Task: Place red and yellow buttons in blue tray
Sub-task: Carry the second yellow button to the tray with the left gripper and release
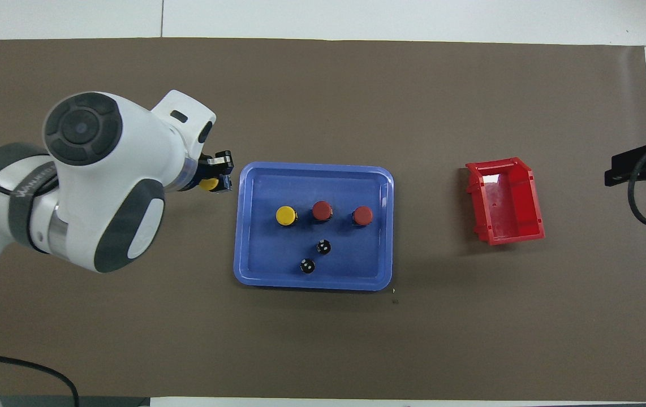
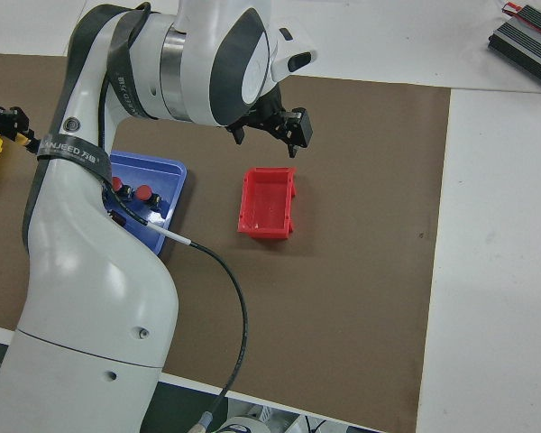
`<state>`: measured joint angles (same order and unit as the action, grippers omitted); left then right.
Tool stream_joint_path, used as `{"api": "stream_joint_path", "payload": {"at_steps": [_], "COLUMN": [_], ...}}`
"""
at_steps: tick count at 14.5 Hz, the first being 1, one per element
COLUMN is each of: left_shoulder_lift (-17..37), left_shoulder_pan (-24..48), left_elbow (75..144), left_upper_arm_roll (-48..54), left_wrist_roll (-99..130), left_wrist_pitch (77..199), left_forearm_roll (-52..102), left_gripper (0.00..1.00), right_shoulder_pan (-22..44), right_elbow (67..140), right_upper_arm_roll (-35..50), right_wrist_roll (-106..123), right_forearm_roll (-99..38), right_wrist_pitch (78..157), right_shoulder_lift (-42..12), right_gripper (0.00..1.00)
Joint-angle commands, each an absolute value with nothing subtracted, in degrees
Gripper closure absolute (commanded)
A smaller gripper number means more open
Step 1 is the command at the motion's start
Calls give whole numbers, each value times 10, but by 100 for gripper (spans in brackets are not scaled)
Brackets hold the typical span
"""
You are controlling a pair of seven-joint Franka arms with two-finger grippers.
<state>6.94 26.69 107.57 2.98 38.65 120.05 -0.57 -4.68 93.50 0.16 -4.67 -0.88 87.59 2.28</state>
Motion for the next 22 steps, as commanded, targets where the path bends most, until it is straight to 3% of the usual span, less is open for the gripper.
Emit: {"api": "stream_joint_path", "payload": {"at_steps": [1,13,14,15,16,17,22], "left_shoulder_lift": [97,87,86,85,86,86,74], "left_shoulder_pan": [312,322,320,317,317,318,309], "left_elbow": [1095,1162,1162,1162,1162,1160,1118], "left_upper_arm_roll": [19,18,18,18,18,18,13], "left_wrist_roll": [433,422,414,409,409,409,403], "left_wrist_pitch": [1254,1247,1248,1248,1248,1246,1173], "left_forearm_roll": [4,3,3,3,3,3,0], "left_gripper": [98,98,92,74,47,37,26], "right_shoulder_pan": [-47,-43,-47,-47,-47,-48,-50], "right_elbow": [954,954,954,954,954,954,954], "right_upper_arm_roll": [-3,1,2,1,1,1,1], "right_wrist_roll": [-32,-16,-14,-11,-8,-7,-5], "right_forearm_roll": [-14,-9,-9,-9,-9,-9,-9], "right_wrist_pitch": [875,874,874,874,874,874,874], "right_shoulder_lift": [34,35,35,35,35,35,35], "right_gripper": [0,0,0,0,0,0,0]}}
